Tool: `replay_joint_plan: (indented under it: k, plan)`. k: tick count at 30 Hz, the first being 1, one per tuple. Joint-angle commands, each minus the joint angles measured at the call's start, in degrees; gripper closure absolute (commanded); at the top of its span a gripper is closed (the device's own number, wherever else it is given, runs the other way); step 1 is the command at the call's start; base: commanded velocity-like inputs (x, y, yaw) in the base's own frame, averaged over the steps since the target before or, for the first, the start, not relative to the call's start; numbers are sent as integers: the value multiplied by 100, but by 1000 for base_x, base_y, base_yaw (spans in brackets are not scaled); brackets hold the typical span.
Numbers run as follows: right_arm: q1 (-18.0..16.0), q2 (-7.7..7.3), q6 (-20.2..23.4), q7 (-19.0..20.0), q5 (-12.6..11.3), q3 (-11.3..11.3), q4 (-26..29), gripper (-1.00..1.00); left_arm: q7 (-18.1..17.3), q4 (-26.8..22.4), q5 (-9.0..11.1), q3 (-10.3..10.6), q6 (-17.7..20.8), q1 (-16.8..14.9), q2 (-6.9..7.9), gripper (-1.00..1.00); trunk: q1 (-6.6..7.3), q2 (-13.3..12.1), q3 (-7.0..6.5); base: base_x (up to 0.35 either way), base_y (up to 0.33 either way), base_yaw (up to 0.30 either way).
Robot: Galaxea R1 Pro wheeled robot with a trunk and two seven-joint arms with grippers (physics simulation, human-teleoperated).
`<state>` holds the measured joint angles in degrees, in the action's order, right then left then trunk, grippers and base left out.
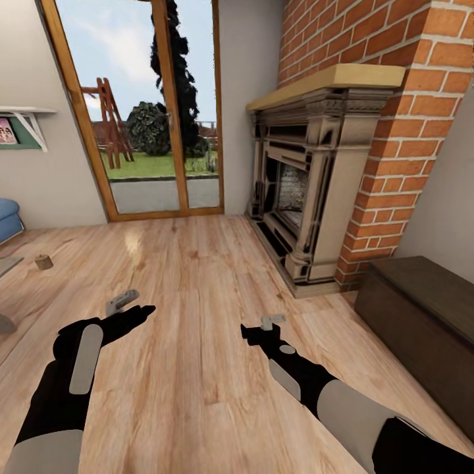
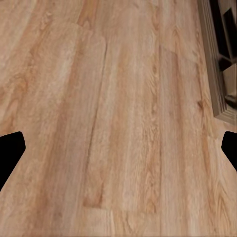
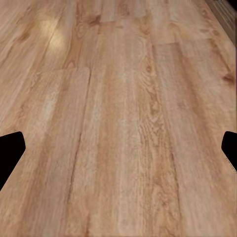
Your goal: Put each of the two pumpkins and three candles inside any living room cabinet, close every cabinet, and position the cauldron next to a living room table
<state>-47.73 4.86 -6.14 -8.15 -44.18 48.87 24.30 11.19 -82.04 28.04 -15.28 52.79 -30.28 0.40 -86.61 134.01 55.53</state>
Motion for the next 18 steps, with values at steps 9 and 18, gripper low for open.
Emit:
replay_joint_plan:
  k: [9,18]
  plan:
    - [-8,2,-28,-29,-55,52,4,-100,50,3,67,-2,21,-3,-5,-100,-2,2,6,246,226,-238]
    - [-8,-2,-28,-29,-55,51,2,-100,50,8,70,-2,21,-3,-5,-100,-2,2,6,210,260,-262]
